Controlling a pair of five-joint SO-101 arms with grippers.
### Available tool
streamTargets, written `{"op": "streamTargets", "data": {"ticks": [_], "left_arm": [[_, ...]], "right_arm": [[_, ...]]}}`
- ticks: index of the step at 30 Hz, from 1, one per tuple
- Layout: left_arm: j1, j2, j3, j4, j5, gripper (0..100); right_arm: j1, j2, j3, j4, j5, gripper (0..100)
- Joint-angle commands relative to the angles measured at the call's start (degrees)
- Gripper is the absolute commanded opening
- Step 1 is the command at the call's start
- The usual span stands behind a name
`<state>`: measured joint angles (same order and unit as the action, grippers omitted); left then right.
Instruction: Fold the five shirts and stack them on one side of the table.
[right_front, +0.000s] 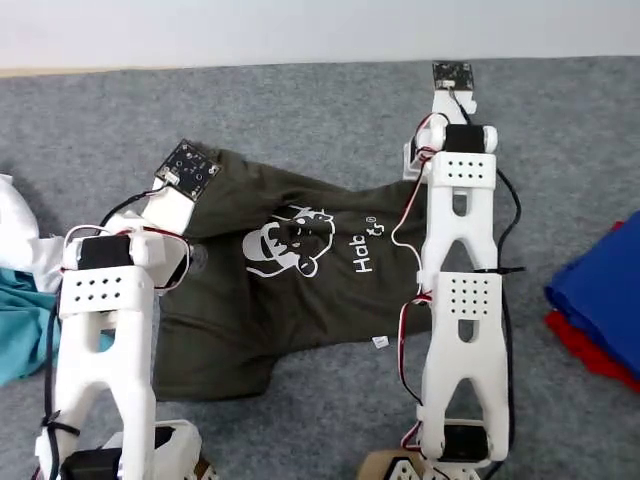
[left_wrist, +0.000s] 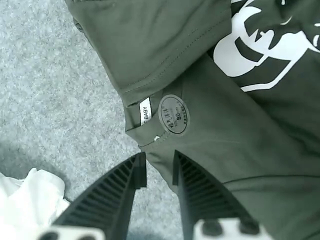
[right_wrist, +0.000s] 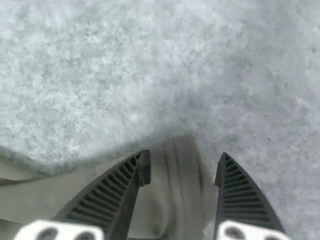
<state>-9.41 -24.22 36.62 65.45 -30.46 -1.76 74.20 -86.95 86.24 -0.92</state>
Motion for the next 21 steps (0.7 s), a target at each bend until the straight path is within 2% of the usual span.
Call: {"op": "streamTargets", "data": {"ticks": [1,8,10,15,21], "left_arm": [[0.35,-1.93,-0.22,-1.23,0.0,9],[0.35,-1.93,-0.22,-1.23,0.0,9],[0.35,-1.93,-0.22,-1.23,0.0,9],[0.35,-1.93,-0.22,-1.23,0.0,9],[0.35,-1.93,-0.22,-1.23,0.0,9]], "right_arm": [[-1.19,-0.13,1.32,-2.95,-0.35,22.6],[-1.27,2.51,4.22,-5.85,-0.26,22.1],[-1.27,2.68,4.13,-5.58,0.0,19.1],[-1.19,2.51,1.05,-4.62,9.32,0.1],[-2.07,1.98,-9.85,3.03,14.77,1.0]]}}
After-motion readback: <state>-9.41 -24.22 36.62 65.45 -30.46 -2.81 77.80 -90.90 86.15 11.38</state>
